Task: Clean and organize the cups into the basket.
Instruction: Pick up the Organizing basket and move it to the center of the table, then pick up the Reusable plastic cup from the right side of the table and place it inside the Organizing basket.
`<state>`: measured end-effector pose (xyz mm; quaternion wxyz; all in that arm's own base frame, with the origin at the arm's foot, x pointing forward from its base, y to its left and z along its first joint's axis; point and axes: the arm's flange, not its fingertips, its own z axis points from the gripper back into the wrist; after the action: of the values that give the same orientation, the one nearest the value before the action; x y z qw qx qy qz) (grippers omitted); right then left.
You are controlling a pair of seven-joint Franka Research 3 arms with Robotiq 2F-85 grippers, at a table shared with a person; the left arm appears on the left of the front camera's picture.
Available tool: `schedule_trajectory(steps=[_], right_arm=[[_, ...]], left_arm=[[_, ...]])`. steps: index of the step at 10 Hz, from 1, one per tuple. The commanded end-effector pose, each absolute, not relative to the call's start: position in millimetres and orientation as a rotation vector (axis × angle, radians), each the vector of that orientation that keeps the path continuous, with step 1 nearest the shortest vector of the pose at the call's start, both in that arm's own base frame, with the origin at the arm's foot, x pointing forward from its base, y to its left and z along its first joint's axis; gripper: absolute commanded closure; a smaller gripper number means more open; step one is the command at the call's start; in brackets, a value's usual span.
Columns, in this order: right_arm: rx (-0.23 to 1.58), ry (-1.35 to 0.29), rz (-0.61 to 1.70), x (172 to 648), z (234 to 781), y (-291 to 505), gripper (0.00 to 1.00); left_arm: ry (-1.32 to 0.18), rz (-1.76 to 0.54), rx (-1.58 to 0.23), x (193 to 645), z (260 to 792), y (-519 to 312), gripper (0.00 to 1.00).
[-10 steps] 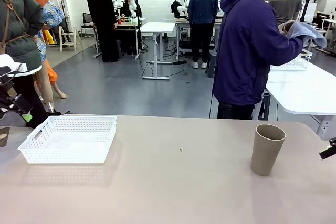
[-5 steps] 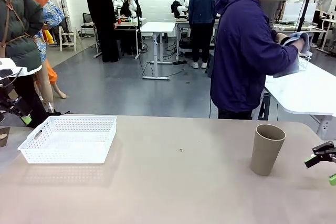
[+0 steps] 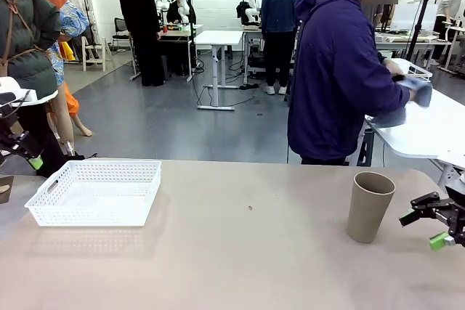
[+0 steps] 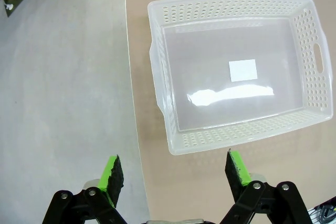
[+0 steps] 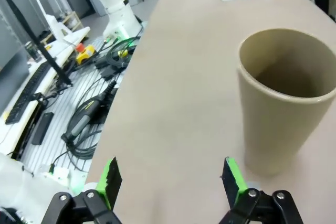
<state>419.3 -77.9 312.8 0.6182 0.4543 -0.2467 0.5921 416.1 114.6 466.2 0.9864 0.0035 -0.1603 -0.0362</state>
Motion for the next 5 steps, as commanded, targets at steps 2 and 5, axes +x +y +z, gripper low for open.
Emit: schedule_trajectory(steps=[2, 5], right_arm=[[0.874, -0.703, 1.362, 442, 318, -82, 0.0], [0.792, -0.752, 1.339, 452, 320, -77, 0.0]], left_arm=[[-0.321, -0.073, 0.008, 414, 466, 114, 0.0], [-0.321, -0.073, 0.008, 414, 466, 114, 0.0]])
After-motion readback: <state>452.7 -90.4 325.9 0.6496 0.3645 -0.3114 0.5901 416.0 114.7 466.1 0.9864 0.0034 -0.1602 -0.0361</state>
